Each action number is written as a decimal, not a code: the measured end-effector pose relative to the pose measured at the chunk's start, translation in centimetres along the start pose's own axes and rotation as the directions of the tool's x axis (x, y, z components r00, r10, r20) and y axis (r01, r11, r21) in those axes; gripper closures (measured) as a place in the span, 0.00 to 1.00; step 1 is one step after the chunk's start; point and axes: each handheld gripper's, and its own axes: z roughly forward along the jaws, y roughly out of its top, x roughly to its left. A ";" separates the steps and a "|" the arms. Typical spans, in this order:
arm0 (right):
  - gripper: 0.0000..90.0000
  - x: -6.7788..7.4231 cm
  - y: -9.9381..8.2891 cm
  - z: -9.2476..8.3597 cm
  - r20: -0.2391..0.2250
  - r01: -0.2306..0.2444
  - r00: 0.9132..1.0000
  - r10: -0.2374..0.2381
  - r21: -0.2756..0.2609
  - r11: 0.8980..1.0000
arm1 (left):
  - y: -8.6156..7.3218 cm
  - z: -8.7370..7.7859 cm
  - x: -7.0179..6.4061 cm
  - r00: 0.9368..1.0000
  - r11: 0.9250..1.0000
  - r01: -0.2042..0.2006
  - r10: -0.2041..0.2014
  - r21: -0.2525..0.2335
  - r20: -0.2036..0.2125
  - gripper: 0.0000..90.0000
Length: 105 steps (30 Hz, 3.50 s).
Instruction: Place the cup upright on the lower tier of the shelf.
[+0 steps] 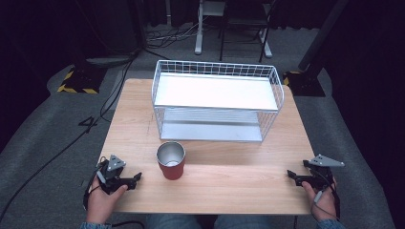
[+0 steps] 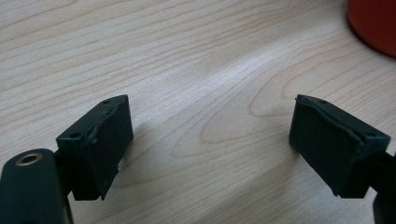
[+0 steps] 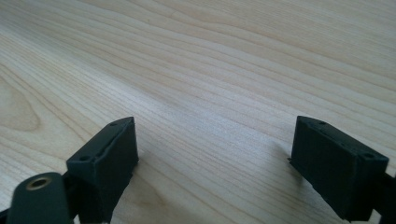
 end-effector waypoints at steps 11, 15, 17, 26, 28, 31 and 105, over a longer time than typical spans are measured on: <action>0.16 -0.3 0.2 0.2 -0.008 -0.016 1.000 0.016 0.006 1.000 | 0.0 0.0 -0.1 1.000 1.000 0.000 0.000 0.003 0.002 0.15; 0.14 -0.4 0.3 0.4 -0.013 -0.018 1.000 0.018 0.009 1.000 | 0.0 -0.1 0.0 1.000 1.000 0.003 -0.003 -0.003 0.012 0.17; 0.08 -0.4 0.5 0.7 -0.004 -0.027 1.000 0.027 0.021 0.999 | 0.0 -0.2 0.0 0.999 1.000 0.023 -0.023 -0.005 0.026 0.18; 0.00 -0.3 0.8 1.1 0.000 -0.030 1.000 0.030 0.043 0.999 | 0.5 -1.1 -0.2 0.997 0.998 0.058 -0.056 -0.039 0.045 0.18; 0.00 -0.3 0.8 1.1 0.000 -0.029 1.000 0.029 0.043 0.999 | 0.8 -1.4 -0.6 0.997 0.997 0.046 -0.043 -0.054 0.058 0.18; 0.00 -0.3 0.8 1.1 0.000 -0.029 1.000 0.029 0.043 0.999 | 1.1 -1.6 -1.1 0.996 0.994 0.034 -0.025 -0.103 0.085 0.18; 0.00 -0.4 0.8 1.1 0.001 -0.034 0.999 0.034 0.043 0.998 | 4.9 3.8 -10.7 0.992 0.966 0.000 0.033 -0.258 0.121 0.08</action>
